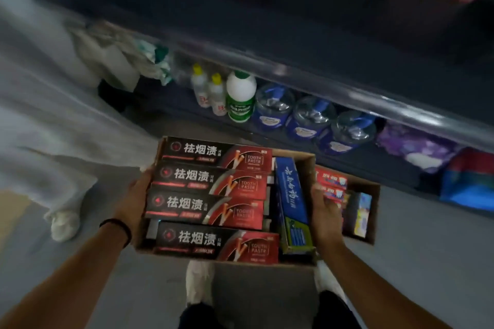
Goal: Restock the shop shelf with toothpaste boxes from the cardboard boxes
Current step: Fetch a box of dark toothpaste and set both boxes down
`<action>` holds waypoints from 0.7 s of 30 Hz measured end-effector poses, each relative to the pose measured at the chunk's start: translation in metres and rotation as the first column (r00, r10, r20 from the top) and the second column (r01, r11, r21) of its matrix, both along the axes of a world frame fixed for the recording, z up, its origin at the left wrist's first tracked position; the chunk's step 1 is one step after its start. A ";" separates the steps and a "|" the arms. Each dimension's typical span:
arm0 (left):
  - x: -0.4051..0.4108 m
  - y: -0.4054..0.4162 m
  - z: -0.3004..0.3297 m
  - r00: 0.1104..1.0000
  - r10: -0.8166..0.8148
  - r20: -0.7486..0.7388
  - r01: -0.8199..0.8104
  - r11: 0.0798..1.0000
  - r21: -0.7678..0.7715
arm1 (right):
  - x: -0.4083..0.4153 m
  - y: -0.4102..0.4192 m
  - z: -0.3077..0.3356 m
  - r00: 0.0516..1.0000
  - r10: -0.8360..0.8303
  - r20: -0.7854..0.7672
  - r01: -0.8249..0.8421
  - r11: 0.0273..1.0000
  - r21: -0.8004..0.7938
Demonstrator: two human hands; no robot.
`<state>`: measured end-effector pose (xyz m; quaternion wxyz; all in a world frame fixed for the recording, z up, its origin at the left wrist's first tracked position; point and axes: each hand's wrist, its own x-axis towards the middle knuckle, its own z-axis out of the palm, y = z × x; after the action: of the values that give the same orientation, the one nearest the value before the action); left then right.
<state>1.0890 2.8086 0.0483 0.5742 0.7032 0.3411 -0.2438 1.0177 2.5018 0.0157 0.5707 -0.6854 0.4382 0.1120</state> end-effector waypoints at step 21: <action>0.134 0.010 -0.315 0.995 -0.102 -0.001 0.100 0.978 -0.181 | 0.069 0.024 -0.302 0.989 -0.142 0.046 0.145 0.986 -0.081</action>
<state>1.2233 2.8184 -0.2671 0.6206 0.6634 0.2844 -0.3064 1.0871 2.5258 -0.2861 0.5567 -0.6775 0.4791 0.0385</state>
